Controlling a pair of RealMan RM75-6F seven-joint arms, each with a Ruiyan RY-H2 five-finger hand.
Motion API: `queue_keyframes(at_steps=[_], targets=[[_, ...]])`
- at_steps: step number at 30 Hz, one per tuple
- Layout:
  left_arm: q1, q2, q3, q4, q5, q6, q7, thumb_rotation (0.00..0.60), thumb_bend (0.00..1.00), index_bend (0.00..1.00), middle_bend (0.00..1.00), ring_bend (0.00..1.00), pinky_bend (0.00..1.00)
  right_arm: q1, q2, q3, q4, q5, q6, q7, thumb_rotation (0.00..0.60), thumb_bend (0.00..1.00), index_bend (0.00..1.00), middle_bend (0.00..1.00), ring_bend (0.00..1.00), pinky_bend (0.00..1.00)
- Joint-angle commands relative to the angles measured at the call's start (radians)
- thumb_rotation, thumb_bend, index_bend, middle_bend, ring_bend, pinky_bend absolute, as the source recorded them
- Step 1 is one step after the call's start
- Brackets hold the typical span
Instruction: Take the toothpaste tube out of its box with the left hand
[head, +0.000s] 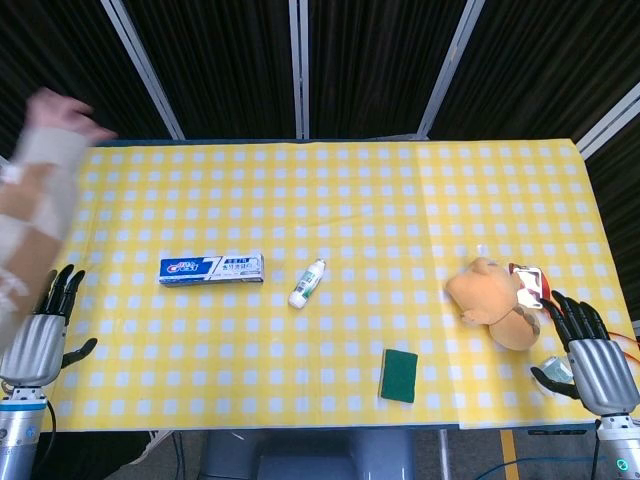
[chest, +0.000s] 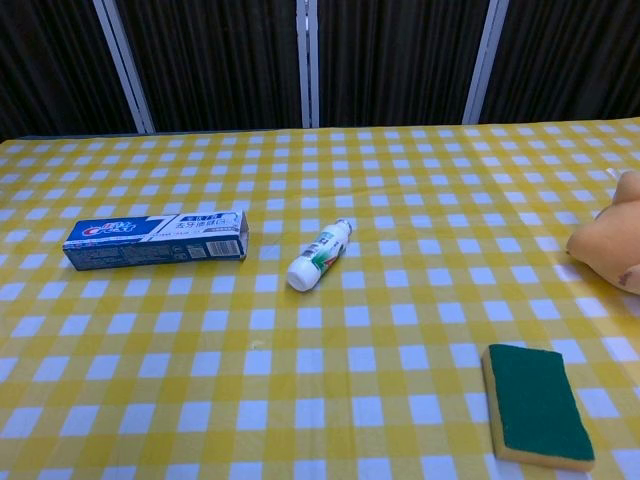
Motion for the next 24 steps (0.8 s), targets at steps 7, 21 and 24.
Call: queue_keyframes(at_steps=[7,21,24], targets=[[-0.001,0.001,0.001,0.0,-0.001,-0.005,0.0,0.6,0.0,0.0,0.0,0.0,0.0,0.0,0.0,0.0,0.0,0.002,-0.002,-0.002,0.6,0.08,0.01,0.0,0.0,0.0],[-0.077,-0.006,-0.052,-0.01,-0.092,-0.134,0.05,0.6,0.0,0.0,0.0,0.0,0.03,0.003,0.006,0.006,-0.004,0.014,-0.008,0.017,0.6,0.08,0.02,0.0,0.0,0.0],[-0.128,0.007,-0.079,-0.031,-0.131,-0.207,0.077,0.6,0.0,0.03,0.0,0.0,0.09,0.005,0.008,0.005,-0.004,0.012,-0.011,0.023,0.6,0.08,0.02,0.0,0.0,0.0]])
